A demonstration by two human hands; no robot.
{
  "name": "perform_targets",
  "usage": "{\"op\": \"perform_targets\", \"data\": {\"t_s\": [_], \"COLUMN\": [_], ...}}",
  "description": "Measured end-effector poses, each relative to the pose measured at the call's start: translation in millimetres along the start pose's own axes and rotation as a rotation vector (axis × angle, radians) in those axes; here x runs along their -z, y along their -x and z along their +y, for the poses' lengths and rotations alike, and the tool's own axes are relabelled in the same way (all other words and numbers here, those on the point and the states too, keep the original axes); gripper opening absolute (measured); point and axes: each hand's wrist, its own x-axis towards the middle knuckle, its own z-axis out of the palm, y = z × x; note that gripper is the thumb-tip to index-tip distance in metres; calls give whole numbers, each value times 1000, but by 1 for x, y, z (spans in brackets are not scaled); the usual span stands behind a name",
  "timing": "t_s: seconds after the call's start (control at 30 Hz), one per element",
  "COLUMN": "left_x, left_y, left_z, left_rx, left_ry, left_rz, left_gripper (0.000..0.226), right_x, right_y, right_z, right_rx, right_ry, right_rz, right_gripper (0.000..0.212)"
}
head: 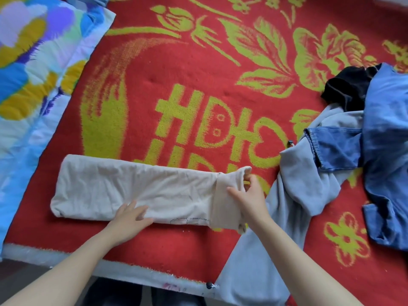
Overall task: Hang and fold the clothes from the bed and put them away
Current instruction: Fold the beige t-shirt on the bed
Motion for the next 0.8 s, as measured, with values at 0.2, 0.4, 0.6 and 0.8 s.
{"op": "perform_targets", "data": {"t_s": [0.2, 0.4, 0.6, 0.8], "left_x": [53, 97, 101, 81], "left_y": [20, 32, 38, 40], "left_z": [-30, -95, -129, -103], "left_rx": [80, 189, 221, -44], "left_ry": [909, 1360, 963, -14], "left_rz": [83, 203, 244, 725], "left_gripper": [26, 59, 50, 60], "right_x": [-135, -240, -236, -198], "right_y": [49, 107, 95, 75], "right_z": [-70, -96, -51, 2], "right_rx": [178, 283, 245, 493], "right_ry": [53, 194, 429, 950], "right_rz": [-208, -547, -319, -55], "right_gripper": [25, 57, 50, 52]}}
